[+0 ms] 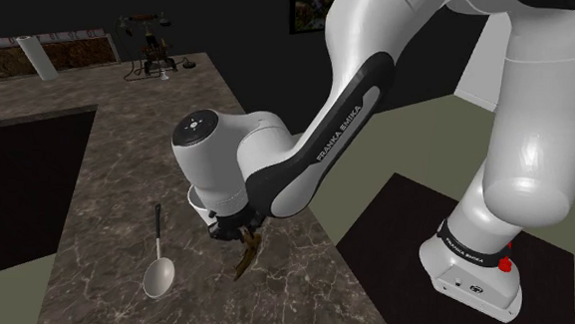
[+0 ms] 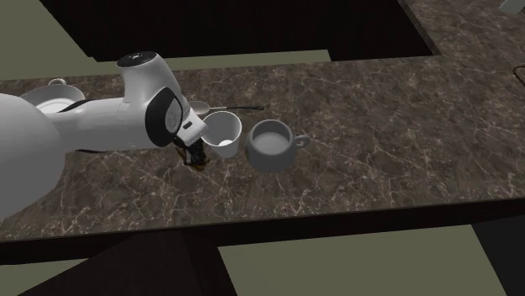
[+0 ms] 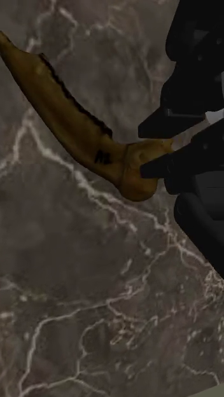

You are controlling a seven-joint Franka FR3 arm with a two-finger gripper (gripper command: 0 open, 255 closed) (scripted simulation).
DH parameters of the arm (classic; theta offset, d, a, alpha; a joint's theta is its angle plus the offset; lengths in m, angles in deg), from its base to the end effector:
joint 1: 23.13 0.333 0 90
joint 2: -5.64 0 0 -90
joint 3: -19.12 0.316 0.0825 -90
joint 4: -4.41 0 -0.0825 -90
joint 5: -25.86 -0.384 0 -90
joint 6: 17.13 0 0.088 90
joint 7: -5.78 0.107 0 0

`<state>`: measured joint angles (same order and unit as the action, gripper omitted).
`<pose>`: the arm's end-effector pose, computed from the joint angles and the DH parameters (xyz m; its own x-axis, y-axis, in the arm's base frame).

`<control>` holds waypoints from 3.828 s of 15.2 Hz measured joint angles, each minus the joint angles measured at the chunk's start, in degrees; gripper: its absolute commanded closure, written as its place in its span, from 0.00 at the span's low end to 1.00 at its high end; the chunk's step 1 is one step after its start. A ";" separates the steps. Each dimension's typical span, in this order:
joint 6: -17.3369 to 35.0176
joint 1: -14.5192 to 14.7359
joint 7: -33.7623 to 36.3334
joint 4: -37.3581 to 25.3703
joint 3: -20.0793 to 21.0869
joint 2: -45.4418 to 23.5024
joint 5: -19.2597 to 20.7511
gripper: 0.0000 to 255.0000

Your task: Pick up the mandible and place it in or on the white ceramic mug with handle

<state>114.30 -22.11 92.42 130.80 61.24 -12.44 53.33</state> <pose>0.3981 0.3612 0.2617 0.9082 -0.4070 0.0976 -0.4172 -0.8987 0.1351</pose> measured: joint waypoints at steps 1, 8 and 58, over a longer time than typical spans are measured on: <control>0.03 -0.01 0.00 -0.03 0.00 0.04 0.01 1.00; 0.03 -0.02 0.00 -0.02 0.01 0.10 0.02 0.00; 5.96 -0.67 35.11 5.35 3.78 14.98 -29.45 1.00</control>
<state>120.27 -22.78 127.53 136.15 65.03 2.54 23.89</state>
